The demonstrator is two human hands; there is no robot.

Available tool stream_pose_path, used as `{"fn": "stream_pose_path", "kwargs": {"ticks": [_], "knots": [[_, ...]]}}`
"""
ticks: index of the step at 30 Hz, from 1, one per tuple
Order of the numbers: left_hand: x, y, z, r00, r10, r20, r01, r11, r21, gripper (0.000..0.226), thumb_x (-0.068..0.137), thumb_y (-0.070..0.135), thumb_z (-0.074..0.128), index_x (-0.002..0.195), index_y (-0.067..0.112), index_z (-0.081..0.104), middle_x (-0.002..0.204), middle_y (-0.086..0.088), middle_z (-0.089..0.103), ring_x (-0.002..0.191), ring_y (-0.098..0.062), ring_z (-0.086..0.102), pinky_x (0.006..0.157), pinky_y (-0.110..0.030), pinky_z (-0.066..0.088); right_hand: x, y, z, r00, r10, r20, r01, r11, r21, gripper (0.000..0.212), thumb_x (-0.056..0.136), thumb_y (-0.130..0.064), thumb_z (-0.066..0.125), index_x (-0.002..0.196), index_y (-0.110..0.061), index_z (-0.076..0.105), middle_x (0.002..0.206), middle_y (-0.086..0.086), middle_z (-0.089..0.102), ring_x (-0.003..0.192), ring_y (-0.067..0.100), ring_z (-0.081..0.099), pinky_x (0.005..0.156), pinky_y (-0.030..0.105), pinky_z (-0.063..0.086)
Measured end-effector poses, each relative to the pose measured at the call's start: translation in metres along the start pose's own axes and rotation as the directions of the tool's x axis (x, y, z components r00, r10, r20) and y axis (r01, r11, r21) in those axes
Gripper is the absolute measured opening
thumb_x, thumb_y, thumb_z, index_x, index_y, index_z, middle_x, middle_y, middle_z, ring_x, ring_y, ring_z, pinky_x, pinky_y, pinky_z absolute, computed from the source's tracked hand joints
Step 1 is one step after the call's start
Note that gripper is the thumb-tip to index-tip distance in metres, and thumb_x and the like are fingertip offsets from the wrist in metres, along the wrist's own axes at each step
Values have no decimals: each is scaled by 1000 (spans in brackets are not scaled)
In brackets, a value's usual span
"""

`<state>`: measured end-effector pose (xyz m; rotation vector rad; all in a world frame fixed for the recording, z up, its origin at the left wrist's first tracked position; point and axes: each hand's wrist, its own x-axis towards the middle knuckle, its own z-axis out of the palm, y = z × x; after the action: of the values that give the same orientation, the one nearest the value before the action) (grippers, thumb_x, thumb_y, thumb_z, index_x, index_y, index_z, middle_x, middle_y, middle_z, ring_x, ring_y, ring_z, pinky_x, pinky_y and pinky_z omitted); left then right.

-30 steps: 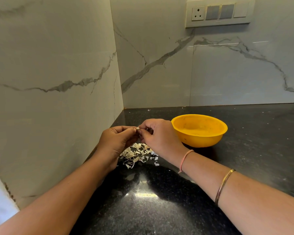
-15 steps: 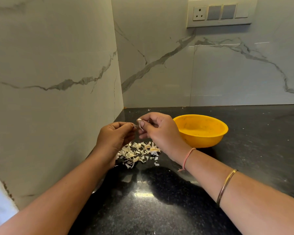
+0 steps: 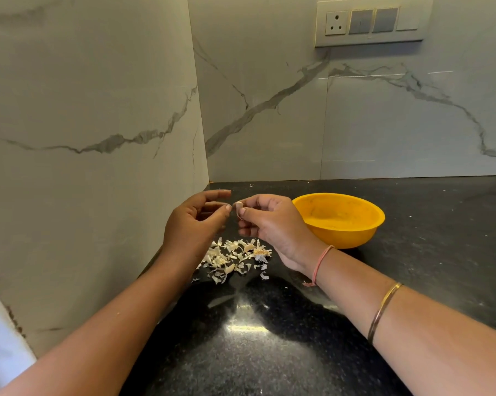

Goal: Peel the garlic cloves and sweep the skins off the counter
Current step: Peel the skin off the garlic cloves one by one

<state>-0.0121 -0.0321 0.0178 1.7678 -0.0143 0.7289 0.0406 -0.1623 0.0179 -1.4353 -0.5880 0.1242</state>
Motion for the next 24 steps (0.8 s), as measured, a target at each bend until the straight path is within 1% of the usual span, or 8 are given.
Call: {"fn": "stream_pose_path", "kwargs": {"ticks": [3, 5, 10, 13, 15, 19, 21, 24], "knots": [[0, -1, 0, 996, 56, 76, -59, 997, 47, 26, 85, 15, 66, 99, 37, 68, 100, 5, 68, 89, -2, 65, 80, -25, 54, 0, 1, 1, 999, 28, 29, -27, 999, -33, 8, 89, -3, 59, 89, -4, 66, 73, 5, 63, 65, 10, 60, 62, 24, 52], [1, -2, 0, 994, 60, 96, -68, 994, 81, 21, 85, 14, 66, 94, 33, 70, 100, 5, 70, 92, -8, 66, 84, -31, 54, 0, 0, 0, 998, 42, 43, -41, 999, -30, 8, 89, -2, 59, 86, -7, 65, 72, 4, 62, 64, 10, 59, 63, 25, 53], [2, -2, 0, 998, 6, 65, -6, 1000, 12, 16, 85, 13, 65, 87, 28, 69, 86, 9, 72, 85, -6, 67, 79, -26, 55, -2, -3, 0, 998, 45, 35, -44, 998, -47, 6, 89, -4, 60, 84, -3, 64, 66, 4, 60, 55, 8, 57, 54, 20, 52], [3, -2, 0, 999, -31, 31, 32, 998, -48, 13, 84, 11, 65, 85, 23, 67, 87, 3, 70, 83, -9, 65, 75, -24, 56, -3, -4, 0, 1000, 12, 2, -11, 990, -143, 10, 89, -9, 62, 80, -4, 63, 63, 4, 60, 53, 10, 55, 52, 20, 51], [3, -3, 0, 999, -46, 14, 47, 997, -61, 12, 84, 10, 65, 85, 21, 66, 86, 1, 69, 81, -9, 64, 71, -21, 55, -3, -2, 1, 999, -18, -28, 12, 975, -221, 10, 89, -10, 60, 81, -5, 65, 66, 5, 60, 56, 13, 57, 56, 24, 53], [5, -5, -3, 997, -58, -58, 53, 994, -98, 13, 86, 6, 63, 85, 19, 63, 80, -1, 65, 73, -9, 61, 65, -15, 54, 0, 3, 2, 995, -103, -3, 83, 811, -579, 22, 92, -3, 51, 102, -9, 69, 94, 7, 69, 80, 20, 68, 76, 34, 57], [6, -5, -3, 995, -65, -73, 56, 991, -121, 14, 86, 4, 62, 86, 18, 64, 81, -3, 65, 73, -10, 62, 67, -16, 55, -1, 4, 2, 994, -102, 42, 105, 758, -644, 22, 94, -7, 50, 110, -10, 65, 98, 7, 70, 78, 18, 69, 76, 34, 58], [5, -4, -3, 996, -59, -62, 51, 992, -116, 16, 84, 3, 64, 86, 18, 66, 83, -2, 67, 72, -5, 64, 71, -15, 55, -4, 0, 2, 971, -218, 95, 211, 610, -764, 17, 92, -18, 56, 102, -11, 69, 93, 5, 71, 79, 16, 67, 69, 24, 52]]}}
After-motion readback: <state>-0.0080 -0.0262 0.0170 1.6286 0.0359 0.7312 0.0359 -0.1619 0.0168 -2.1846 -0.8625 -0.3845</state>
